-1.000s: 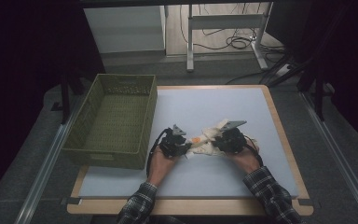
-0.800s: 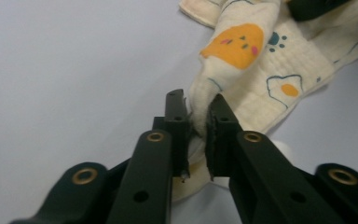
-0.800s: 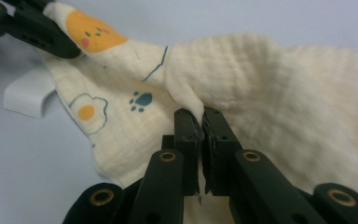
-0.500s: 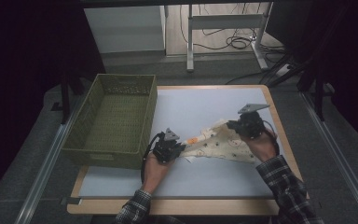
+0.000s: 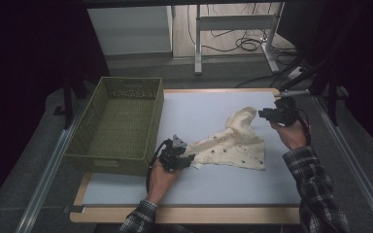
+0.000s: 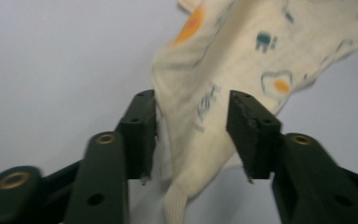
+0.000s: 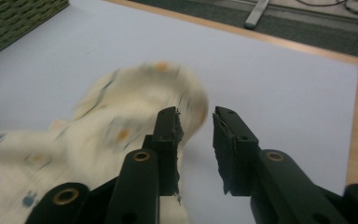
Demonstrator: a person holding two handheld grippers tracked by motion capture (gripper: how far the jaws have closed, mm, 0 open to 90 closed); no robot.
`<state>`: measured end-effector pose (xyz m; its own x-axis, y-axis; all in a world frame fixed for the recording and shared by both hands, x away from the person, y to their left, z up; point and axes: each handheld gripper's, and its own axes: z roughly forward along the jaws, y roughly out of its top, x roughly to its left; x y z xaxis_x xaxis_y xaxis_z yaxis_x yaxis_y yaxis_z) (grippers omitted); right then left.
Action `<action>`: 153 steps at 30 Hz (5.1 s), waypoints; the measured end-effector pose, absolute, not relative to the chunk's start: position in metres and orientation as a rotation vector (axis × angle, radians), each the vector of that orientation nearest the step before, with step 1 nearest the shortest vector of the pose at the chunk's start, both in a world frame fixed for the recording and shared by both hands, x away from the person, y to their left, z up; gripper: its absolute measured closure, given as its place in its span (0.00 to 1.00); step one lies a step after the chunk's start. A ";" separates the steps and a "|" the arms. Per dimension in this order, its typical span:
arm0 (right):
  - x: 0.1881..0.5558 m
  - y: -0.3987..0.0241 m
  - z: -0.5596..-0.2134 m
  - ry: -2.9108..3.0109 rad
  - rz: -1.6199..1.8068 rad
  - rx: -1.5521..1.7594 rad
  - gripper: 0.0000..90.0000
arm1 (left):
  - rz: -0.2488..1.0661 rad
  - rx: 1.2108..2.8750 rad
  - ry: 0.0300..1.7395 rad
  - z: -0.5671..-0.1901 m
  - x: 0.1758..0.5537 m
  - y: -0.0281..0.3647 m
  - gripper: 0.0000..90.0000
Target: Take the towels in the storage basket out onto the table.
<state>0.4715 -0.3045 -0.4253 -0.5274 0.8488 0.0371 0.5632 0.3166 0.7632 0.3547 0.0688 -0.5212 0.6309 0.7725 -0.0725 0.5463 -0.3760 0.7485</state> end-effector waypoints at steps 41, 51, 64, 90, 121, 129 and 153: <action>0.297 -0.355 -0.492 2.397 0.995 1.113 0.97 | 0.229 2.116 0.929 -0.513 0.314 0.065 1.00; 0.272 -0.387 -0.501 2.369 0.996 1.211 0.87 | 0.259 2.074 0.909 -0.504 0.313 0.064 0.69; 0.321 -0.365 -0.493 2.322 1.035 1.163 0.75 | 0.348 2.133 0.946 -0.520 0.420 0.012 0.67; 0.365 -0.350 -0.495 2.308 1.072 1.174 0.74 | 0.671 2.191 1.158 -0.491 0.478 0.051 0.97; 0.515 -0.296 -0.517 2.317 1.010 1.129 0.80 | 0.565 2.069 1.247 -0.534 0.494 0.058 0.57; 0.516 -0.290 -0.516 2.316 0.948 1.174 0.98 | 0.452 2.062 1.207 -0.535 0.497 0.052 0.91; 0.486 -0.320 -0.469 2.182 1.125 1.170 0.98 | 0.645 2.021 1.100 -0.500 0.483 0.051 0.96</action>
<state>0.4859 -0.3204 -0.4688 -0.5584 0.8295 0.0113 0.4904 0.3192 0.8110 0.4832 0.0509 -0.5002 0.5071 0.8581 0.0802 0.4896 -0.3634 0.7926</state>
